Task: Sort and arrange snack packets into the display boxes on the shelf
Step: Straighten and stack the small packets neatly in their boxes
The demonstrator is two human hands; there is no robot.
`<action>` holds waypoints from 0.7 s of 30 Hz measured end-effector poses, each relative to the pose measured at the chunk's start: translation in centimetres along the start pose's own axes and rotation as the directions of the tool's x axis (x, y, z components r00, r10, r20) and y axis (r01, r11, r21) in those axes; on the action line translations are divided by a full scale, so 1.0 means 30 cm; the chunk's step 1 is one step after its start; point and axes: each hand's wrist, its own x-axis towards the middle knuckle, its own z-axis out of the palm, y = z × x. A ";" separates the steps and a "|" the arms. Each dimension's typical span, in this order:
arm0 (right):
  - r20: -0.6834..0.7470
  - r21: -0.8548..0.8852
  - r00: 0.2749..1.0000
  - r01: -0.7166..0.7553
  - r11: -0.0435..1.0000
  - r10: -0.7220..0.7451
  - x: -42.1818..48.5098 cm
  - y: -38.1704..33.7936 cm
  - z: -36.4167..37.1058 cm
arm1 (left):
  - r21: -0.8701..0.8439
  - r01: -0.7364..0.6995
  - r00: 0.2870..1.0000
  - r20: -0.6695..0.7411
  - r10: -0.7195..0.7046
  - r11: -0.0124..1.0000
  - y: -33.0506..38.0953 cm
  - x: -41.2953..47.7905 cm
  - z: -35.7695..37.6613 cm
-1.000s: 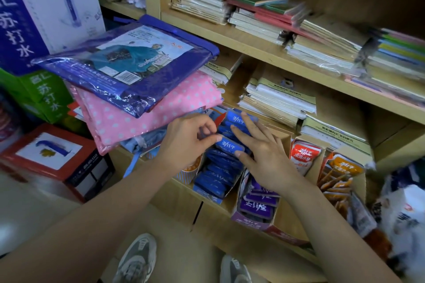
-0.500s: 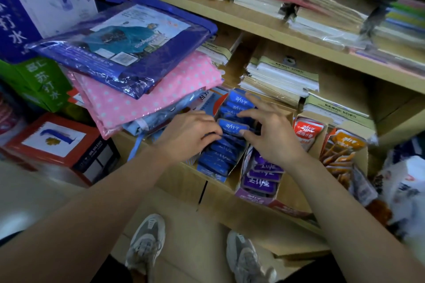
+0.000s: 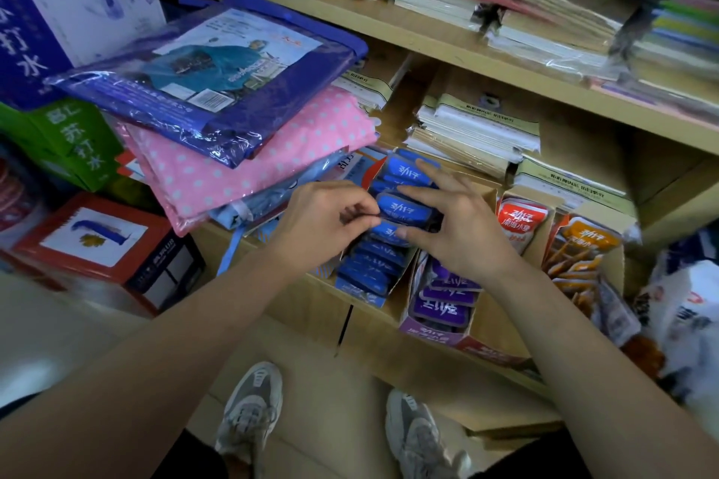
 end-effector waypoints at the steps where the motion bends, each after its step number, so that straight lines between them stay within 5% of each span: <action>1: -0.007 -0.001 1.000 -0.007 1.000 0.007 0.002 0.001 0.001 | -0.029 0.011 1.000 0.007 -0.011 1.000 -0.001 0.003 -0.010; 4: 0.007 -0.010 1.000 -0.006 1.000 0.006 0.001 0.000 0.005 | 0.009 -0.022 0.988 0.153 0.020 1.000 -0.013 -0.003 -0.053; 8: 0.015 -0.007 1.000 -0.014 1.000 0.014 -0.003 -0.003 0.005 | 0.323 -0.075 0.915 0.399 -0.064 0.944 -0.030 -0.038 -0.062; 16: 0.013 -0.004 0.999 -0.049 0.999 0.049 -0.007 -0.019 0.004 | 0.293 0.046 0.881 0.440 -0.177 0.955 -0.042 -0.034 -0.029; 21: 0.050 -0.006 0.998 -0.042 0.999 0.042 -0.010 -0.018 0.005 | 0.267 -0.048 0.943 0.330 -0.045 0.962 -0.036 -0.028 -0.005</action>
